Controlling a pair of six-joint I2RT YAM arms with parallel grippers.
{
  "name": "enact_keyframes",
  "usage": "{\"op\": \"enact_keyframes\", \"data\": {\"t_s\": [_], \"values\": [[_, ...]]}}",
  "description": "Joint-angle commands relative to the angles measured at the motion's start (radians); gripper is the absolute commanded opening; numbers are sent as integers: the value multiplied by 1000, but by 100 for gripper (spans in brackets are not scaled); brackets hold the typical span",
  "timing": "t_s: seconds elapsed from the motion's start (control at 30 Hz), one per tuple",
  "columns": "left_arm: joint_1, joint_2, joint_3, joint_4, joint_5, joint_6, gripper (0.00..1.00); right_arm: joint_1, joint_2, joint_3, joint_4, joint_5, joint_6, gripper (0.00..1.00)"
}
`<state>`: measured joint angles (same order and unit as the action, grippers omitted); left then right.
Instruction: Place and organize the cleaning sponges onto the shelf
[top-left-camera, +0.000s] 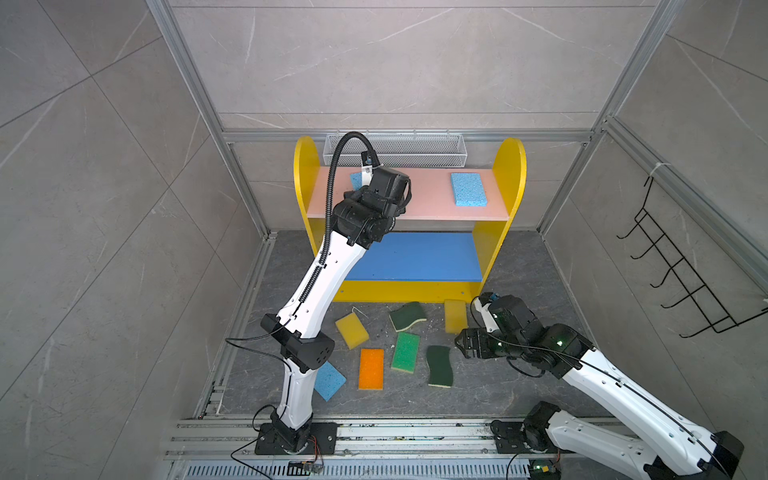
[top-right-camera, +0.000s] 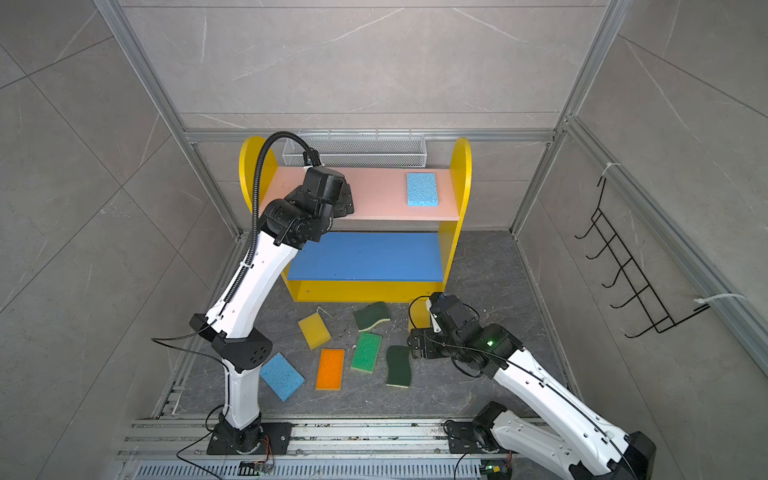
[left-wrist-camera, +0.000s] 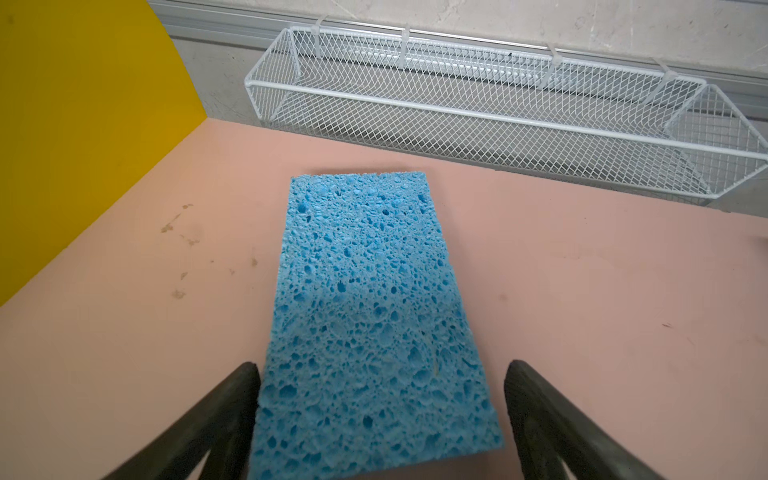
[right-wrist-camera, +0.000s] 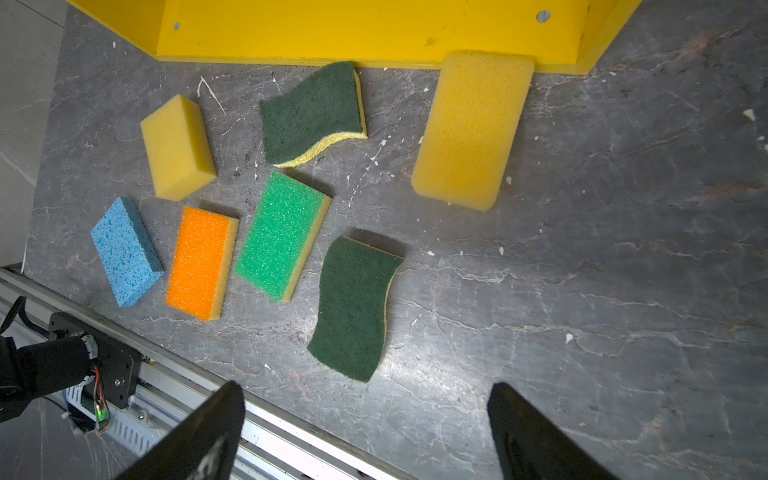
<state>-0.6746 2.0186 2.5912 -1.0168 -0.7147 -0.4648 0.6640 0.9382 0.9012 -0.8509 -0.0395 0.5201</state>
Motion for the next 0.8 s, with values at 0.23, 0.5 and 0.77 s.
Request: {"op": "enact_keyframes", "data": {"t_s": [0.23, 0.5, 0.77], "values": [[32, 7, -93, -179, 73, -2, 82, 7, 1, -11, -15, 17, -18, 93], [71, -60, -208, -122, 130, 52, 75, 7, 7, -14, -17, 16, -6, 93], [107, -114, -276, -106, 147, 88, 74, 7, 12, -11, -18, 15, 8, 93]]}}
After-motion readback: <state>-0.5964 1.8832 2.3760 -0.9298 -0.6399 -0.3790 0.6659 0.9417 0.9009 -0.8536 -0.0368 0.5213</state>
